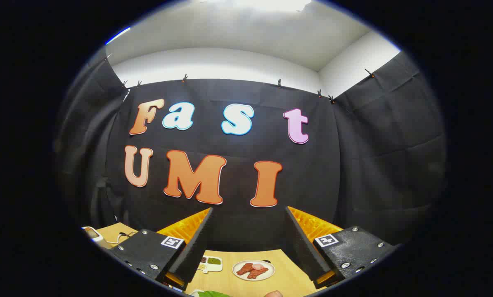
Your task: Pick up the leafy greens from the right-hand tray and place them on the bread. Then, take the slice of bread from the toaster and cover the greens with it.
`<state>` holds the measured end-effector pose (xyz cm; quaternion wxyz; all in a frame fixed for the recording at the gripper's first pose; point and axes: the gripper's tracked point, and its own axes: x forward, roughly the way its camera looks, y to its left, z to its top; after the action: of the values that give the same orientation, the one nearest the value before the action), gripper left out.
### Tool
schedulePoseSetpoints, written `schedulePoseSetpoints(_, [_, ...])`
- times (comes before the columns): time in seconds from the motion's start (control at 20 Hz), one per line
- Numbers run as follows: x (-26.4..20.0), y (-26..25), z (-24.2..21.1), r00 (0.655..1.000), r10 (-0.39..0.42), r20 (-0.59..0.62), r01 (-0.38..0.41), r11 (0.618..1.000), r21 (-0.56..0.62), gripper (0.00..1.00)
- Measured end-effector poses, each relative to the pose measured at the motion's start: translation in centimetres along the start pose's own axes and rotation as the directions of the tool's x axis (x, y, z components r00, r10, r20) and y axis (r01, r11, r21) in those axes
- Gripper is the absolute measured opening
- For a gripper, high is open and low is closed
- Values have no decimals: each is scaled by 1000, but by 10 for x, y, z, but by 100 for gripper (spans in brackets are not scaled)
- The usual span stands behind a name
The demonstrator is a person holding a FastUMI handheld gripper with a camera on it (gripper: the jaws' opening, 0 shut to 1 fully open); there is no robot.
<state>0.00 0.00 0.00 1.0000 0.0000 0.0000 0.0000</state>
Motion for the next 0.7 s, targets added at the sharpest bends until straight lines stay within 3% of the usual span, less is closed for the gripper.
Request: schedulePoseSetpoints(0.7, [-14, 13, 4, 1000, -19, -10, 19, 1000, -5, 100])
